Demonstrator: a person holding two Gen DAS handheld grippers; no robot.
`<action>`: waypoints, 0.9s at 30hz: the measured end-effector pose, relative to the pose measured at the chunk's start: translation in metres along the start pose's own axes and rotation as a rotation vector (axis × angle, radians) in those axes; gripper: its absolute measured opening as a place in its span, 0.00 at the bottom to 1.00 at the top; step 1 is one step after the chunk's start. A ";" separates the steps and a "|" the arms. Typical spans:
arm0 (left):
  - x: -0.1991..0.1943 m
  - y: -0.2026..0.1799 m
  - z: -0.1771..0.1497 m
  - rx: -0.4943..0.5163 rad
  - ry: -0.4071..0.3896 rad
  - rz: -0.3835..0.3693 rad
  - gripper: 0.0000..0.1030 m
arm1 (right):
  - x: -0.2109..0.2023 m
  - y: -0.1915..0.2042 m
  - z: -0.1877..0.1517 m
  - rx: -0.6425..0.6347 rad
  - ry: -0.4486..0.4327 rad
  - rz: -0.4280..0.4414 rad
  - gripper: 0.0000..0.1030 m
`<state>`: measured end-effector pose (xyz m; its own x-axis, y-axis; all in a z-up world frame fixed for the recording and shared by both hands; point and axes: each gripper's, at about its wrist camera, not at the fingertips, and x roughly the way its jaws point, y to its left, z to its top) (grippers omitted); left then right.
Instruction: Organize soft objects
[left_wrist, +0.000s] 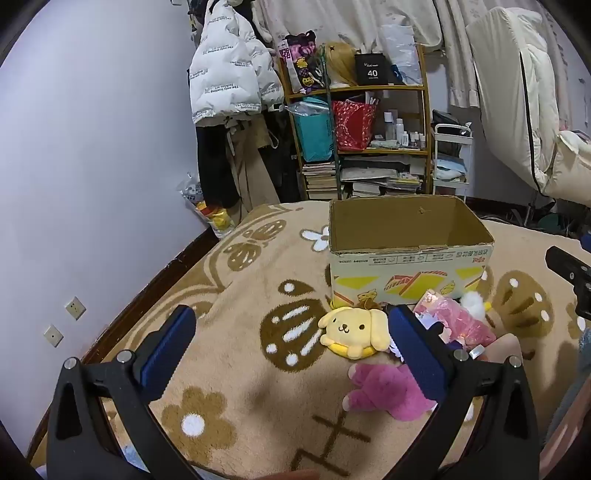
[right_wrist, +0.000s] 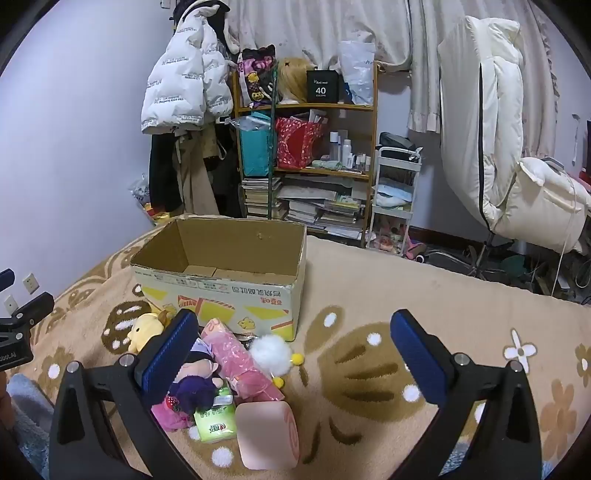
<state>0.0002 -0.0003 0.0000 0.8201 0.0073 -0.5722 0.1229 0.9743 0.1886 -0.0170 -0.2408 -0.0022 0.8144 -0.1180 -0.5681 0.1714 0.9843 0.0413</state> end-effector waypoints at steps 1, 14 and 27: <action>0.000 0.000 0.000 0.000 -0.006 0.004 1.00 | 0.000 0.000 0.000 -0.001 -0.010 -0.001 1.00; 0.006 0.004 0.000 -0.022 -0.011 0.012 1.00 | 0.000 0.001 0.000 -0.003 -0.009 -0.002 1.00; -0.003 0.000 0.001 -0.009 -0.024 0.017 1.00 | 0.001 0.001 0.000 -0.001 -0.003 -0.003 1.00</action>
<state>-0.0019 -0.0002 0.0025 0.8352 0.0187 -0.5496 0.1037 0.9761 0.1908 -0.0162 -0.2397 -0.0028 0.8157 -0.1213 -0.5656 0.1731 0.9842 0.0385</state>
